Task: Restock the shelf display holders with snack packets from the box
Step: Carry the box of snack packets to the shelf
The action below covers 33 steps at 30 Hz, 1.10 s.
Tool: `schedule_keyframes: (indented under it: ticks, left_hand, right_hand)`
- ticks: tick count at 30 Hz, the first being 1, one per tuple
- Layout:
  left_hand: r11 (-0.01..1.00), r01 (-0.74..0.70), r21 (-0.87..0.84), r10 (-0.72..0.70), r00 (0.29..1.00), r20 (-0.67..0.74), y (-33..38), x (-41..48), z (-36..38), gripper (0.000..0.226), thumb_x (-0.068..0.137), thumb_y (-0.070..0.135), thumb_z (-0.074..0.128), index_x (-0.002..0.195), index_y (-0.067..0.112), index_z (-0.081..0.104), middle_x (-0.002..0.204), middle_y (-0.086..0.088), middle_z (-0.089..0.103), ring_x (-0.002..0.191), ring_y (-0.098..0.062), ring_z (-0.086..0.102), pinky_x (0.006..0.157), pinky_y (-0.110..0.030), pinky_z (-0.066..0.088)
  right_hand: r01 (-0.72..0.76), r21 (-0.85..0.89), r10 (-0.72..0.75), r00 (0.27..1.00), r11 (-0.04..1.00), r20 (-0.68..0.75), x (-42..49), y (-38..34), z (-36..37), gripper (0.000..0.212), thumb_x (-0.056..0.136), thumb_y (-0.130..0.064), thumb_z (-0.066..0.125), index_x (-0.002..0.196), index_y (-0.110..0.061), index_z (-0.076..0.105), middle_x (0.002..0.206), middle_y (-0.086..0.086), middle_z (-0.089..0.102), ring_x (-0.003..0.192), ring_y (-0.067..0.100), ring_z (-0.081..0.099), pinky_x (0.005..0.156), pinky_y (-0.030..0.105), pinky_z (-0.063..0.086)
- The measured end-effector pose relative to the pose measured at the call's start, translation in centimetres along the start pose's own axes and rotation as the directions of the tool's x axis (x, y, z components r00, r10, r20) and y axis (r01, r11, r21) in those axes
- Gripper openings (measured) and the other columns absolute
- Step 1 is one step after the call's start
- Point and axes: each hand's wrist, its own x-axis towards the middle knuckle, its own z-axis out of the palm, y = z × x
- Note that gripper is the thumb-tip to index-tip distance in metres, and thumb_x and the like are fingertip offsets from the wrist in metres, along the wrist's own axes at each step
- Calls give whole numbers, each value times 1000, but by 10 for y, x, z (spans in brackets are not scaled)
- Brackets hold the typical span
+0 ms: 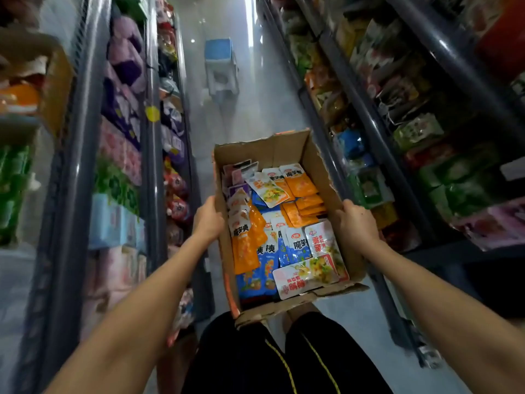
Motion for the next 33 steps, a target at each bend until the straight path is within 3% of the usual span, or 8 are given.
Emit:
schedule_keyframes:
  ticks: [3, 7, 12, 16, 20, 27, 33]
  left_hand:
    - [997, -49, 55, 48, 999, 21, 38, 91, -25, 41, 90, 2, 48, 131, 7, 48, 121, -16, 60, 112, -34, 56, 92, -41, 48]
    - [992, -77, 103, 75, 997, 24, 91, 211, -43, 48, 89, 2, 50, 136, 7, 44, 130, -17, 56, 119, -34, 52, 97, -40, 45]
    - [999, -16, 47, 15, 1000, 4, 160, 345, -56, 48, 91, -1, 49, 138, 3, 41, 135, -21, 51, 124, -34, 48, 100, -38, 41]
    - [1000, 16, 2, -15, 1000, -27, 215, 439, -75, 44, 91, -2, 48, 135, 3, 43, 130, -21, 55, 119, -35, 51, 93, -35, 41]
    - [1000, 26, -10, -26, 999, -48, 264, 523, -93, 44, 94, -2, 45, 137, 2, 40, 134, -20, 51, 123, -33, 48, 94, -33, 39]
    - [999, -13, -33, 13, 1000, 5, 322, 721, -109, 41, 93, -4, 45, 134, 1, 43, 129, -19, 55, 120, -31, 51, 86, -27, 38]
    - [999, -11, 33, 8, 995, 103, 354, 901, -111, 42, 93, -2, 45, 134, 8, 45, 123, -18, 59, 112, -33, 56, 89, -38, 45]
  right_hand:
    - [-11, 8, 11, 999, 1000, -41, 81, -25, -13, 20, 97, -18, 46, 92, 1, 53, 92, 26, 65, 86, 43, 61, 66, 43, 43]
    - [-30, 31, 32, 998, 999, -61, 200, -50, -29, 20, 97, -17, 46, 90, 0, 54, 91, 24, 65, 86, 42, 61, 63, 39, 39]
    - [-1, 0, 1, 999, 1000, -35, 361, -74, -59, 19, 98, -17, 45, 92, -1, 53, 93, 23, 65, 88, 41, 60, 62, 37, 34]
    - [53, -44, -54, 998, 998, -37, 477, -99, -91, 21, 99, -18, 45, 96, 0, 53, 92, 23, 66, 86, 41, 62, 60, 36, 34]
    - [72, -62, -75, 997, 995, -38, 578, -126, -112, 19, 99, -18, 44, 98, -1, 54, 93, 20, 66, 86, 38, 63, 63, 38, 43]
    - [-26, -73, 26, 1000, 997, -10, 761, -173, -109, 22, 100, -21, 42, 104, -3, 53, 99, 17, 66, 91, 35, 63, 66, 34, 42]
    - [-157, -90, 162, 986, 984, 51, 908, -204, -97, 20, 101, -21, 42, 109, -5, 50, 100, 17, 65, 91, 34, 63, 63, 33, 37]
